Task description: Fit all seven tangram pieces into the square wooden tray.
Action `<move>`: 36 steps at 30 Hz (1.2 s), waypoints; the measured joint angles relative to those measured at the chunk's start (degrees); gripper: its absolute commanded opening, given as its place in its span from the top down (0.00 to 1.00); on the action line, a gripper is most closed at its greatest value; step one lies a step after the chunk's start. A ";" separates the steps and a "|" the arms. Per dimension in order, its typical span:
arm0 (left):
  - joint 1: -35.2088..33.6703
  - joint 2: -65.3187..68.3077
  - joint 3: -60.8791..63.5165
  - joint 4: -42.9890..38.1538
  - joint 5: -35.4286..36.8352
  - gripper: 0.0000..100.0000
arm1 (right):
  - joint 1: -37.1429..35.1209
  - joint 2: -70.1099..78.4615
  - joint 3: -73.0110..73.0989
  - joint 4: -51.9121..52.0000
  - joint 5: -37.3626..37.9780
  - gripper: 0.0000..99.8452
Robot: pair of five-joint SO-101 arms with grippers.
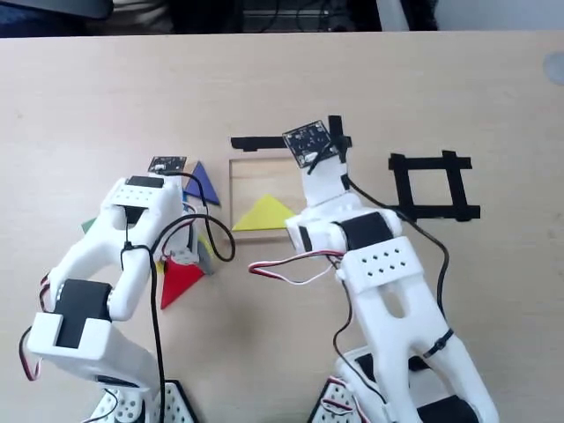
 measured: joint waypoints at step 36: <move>4.04 -5.80 -2.64 2.64 -1.14 0.94 | 0.00 0.00 0.00 0.00 0.00 0.99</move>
